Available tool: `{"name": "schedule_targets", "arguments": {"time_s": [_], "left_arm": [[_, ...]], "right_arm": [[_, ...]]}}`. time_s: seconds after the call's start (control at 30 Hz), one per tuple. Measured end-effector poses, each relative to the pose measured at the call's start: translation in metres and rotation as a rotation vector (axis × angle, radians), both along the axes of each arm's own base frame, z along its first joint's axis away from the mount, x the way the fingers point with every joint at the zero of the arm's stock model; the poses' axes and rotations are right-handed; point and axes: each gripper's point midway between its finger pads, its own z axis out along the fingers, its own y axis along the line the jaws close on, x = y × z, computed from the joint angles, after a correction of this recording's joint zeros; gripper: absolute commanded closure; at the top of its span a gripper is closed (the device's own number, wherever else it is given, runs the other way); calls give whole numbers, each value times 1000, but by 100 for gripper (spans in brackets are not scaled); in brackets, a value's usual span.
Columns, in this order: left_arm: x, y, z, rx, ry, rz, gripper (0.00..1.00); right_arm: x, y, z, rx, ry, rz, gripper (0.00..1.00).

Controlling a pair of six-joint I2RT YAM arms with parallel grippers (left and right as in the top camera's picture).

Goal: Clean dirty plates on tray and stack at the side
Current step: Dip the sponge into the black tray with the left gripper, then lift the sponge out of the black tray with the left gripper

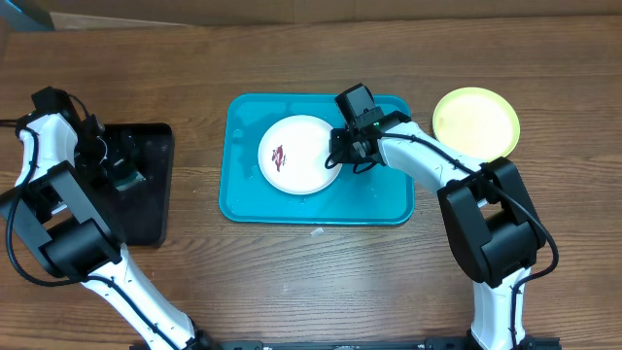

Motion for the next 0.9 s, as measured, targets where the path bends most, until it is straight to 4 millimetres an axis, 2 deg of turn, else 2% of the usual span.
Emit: {"name": "schedule_targets", "arguments": {"time_s": [0.07,0.13,0.17,0.23,0.6,0.73,0.9], "left_arm": [[1,2,0,9,-1,5,34],[1,3,0,13,-1,7,71],[1,3,0,12,-1,4,83],[1,3,0,14,-2,5,95],[-6,-2,4,-9,29,4,96],[-6,-4,16,-27,44,3,96],[8,4,40,-4,-4,3,96]], "right_arm": [[0,0,0,0,0,0,96],[0,0,0,0,-1,0,96],[0,0,0,0,0,0,96],[0,0,0,0,0,0,96],[0,0,0,0,0,0,96],[0,0,0,0,0,0,96],[0,0,0,0,0,0,96]]}}
